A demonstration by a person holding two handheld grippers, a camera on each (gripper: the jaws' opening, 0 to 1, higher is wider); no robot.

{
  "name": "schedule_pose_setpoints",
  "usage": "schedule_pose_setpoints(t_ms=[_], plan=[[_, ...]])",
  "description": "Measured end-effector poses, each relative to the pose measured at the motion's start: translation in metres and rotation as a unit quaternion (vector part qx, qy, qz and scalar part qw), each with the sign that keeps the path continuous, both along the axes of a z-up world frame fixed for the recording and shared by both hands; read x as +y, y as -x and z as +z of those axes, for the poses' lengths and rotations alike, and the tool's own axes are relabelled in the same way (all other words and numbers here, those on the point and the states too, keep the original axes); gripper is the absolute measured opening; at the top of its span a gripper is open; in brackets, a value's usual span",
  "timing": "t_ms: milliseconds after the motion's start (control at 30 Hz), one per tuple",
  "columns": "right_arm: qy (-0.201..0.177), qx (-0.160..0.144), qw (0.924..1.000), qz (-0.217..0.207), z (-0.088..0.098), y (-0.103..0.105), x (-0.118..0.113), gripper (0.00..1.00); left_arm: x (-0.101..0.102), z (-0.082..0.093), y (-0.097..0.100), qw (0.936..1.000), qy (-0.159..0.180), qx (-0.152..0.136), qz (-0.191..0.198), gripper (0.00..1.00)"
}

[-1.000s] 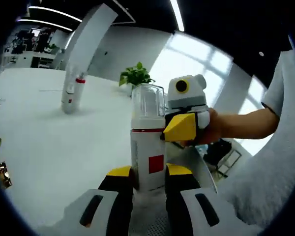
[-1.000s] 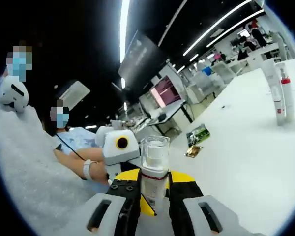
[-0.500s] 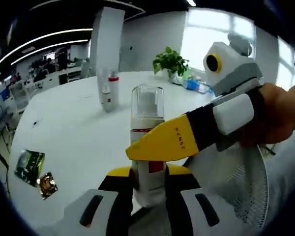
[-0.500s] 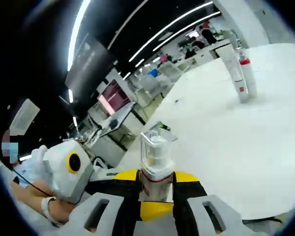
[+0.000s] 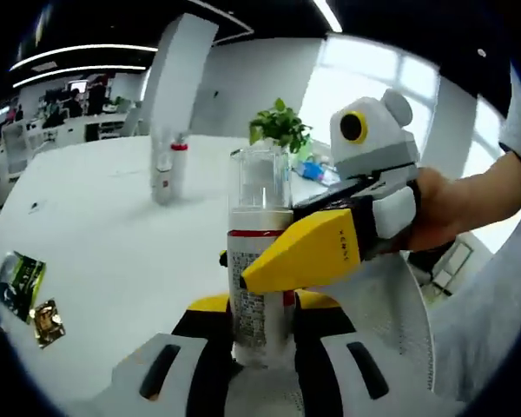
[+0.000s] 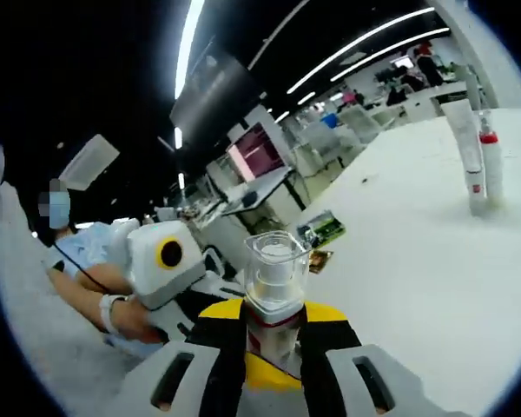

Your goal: Arrange the skincare products in the storage area until every visible bottle or jar stands upright without overlapping.

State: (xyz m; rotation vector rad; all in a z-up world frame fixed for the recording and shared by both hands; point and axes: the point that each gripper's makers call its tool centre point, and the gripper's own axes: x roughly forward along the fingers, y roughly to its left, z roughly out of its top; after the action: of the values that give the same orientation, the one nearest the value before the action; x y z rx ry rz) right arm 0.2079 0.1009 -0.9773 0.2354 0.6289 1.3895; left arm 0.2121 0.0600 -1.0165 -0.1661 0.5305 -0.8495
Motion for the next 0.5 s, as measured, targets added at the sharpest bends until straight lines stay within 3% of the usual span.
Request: schedule_pose_setpoints(t_ms=[33,133,200,267,367,400,500], plan=[[-0.002,-0.008,0.9999,0.010,0.002,0.001,-0.001,0.15,-0.003,0.003,0.002,0.9999,0.012,-0.001,-0.005,0.20],[-0.011,0.007,0.9998,0.017,0.006,0.000,-0.004,0.16,-0.004,0.010,0.003,0.9998,0.018,-0.012,-0.006,0.19],[-0.010,0.027,0.9995,-0.015,0.005,-0.006,-0.003,0.16,0.001,0.010,-0.004,0.9994,0.000,-0.032,0.013,0.19],[0.009,0.036,0.9978,-0.054,-0.003,-0.012,0.000,0.16,0.010,0.004,-0.010,0.9983,-0.028,-0.034,0.040,0.19],[0.010,0.086,0.9880,-0.128,-0.012,-0.020,0.004,0.15,0.027,-0.003,-0.019,0.9937,-0.069,-0.038,0.080,0.19],[0.004,0.110,0.9809,-0.160,-0.014,-0.024,0.005,0.14,0.031,-0.004,-0.022,0.9920,-0.075,-0.041,0.092,0.19],[0.006,0.134,0.9703,-0.201,-0.020,-0.027,0.002,0.13,0.035,-0.005,-0.023,0.9878,-0.104,-0.057,0.101,0.18]])
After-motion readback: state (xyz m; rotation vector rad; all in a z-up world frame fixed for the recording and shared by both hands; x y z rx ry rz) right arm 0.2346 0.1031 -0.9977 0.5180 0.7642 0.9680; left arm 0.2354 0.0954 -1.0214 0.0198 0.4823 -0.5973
